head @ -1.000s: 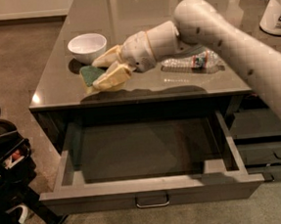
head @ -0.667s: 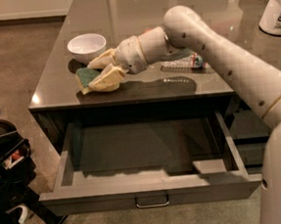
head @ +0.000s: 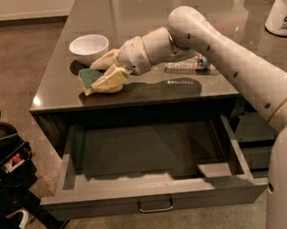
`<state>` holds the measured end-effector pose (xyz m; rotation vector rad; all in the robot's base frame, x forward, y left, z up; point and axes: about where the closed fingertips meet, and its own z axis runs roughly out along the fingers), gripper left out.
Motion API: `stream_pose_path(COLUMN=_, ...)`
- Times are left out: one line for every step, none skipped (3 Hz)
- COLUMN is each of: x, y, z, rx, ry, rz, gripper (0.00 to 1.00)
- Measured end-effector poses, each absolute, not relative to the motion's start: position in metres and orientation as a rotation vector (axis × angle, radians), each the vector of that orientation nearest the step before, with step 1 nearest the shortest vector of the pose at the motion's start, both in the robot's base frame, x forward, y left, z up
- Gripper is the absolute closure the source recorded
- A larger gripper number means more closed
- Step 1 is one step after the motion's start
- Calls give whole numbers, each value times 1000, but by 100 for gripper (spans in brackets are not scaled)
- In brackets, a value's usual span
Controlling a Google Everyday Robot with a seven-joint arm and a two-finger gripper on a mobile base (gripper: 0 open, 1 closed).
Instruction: Pick sponge from top drawer and place on counter
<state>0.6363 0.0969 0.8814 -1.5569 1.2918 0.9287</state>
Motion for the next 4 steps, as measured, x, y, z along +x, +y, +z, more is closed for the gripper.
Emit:
stream_pose_path(x=636, y=97, z=881, rx=-1557, ry=1292, rz=929, gripper=36)
stream_pose_path(x=636, y=97, z=881, rx=-1557, ry=1292, rz=929, gripper=12)
stream_pose_path(x=636, y=97, z=881, rx=-1557, ry=1292, rz=929, gripper=0)
stream_pose_path(x=636, y=97, z=881, rx=-1557, ry=1292, rz=929, gripper=0)
